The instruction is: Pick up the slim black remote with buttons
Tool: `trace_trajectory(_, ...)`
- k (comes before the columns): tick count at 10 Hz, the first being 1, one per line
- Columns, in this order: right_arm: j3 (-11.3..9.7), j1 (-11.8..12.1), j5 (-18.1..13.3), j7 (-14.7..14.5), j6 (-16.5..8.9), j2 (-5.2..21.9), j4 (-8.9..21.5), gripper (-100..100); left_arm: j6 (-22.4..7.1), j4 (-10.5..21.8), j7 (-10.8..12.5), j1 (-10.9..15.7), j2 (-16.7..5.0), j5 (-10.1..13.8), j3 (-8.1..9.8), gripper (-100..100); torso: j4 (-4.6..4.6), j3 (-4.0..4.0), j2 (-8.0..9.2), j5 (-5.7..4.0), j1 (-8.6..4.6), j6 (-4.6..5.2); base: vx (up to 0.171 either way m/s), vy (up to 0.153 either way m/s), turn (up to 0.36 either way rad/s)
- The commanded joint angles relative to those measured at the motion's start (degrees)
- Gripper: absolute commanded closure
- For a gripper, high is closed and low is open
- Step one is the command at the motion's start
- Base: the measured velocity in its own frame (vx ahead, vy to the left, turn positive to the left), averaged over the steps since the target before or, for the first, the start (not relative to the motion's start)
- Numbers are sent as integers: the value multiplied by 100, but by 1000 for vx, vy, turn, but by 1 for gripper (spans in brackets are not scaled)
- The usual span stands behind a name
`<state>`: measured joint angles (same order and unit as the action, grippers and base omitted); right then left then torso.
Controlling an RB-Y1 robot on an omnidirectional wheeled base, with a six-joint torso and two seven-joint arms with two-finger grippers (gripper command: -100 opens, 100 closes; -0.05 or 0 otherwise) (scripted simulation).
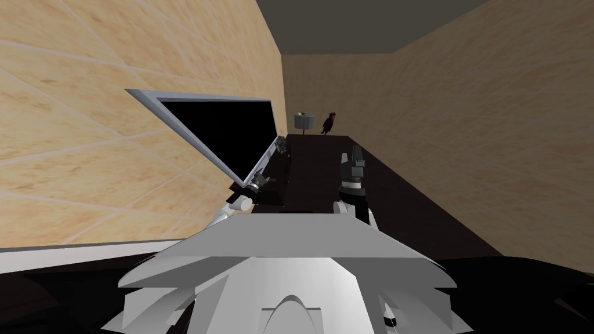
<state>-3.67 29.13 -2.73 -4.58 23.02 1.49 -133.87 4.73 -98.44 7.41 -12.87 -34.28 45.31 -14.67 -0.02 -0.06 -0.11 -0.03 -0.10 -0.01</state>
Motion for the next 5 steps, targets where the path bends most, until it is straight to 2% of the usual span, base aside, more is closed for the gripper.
trace_trajectory(1, 0, 0, 0, 0, 0, 0, 0, 0, -274, 21, -57, -15, -47, 98, 7, -100, 0, 0, 0, 0, 0, 0, 47, -49, -62)
trace_trajectory(2, 0, 1, 0, 0, 0, 0, 0, 0, -443, 267, -117, 81, -227, 314, -79, -100, 0, -1, -2, -1, -2, -2, 59, -67, -108)
trace_trajectory(4, 0, 1, 0, 0, 0, 0, 0, 0, -591, 267, -117, 81, -227, 314, -79, -100, -1, -3, -6, -2, -1, -2, 39, -26, -27)
trace_trajectory(5, 1, 1, 0, 0, 0, 0, 0, 0, -785, 516, -186, 176, -405, 523, -167, -100, 0, 1, 3, 1, 9, -4, 41, -35, -90)
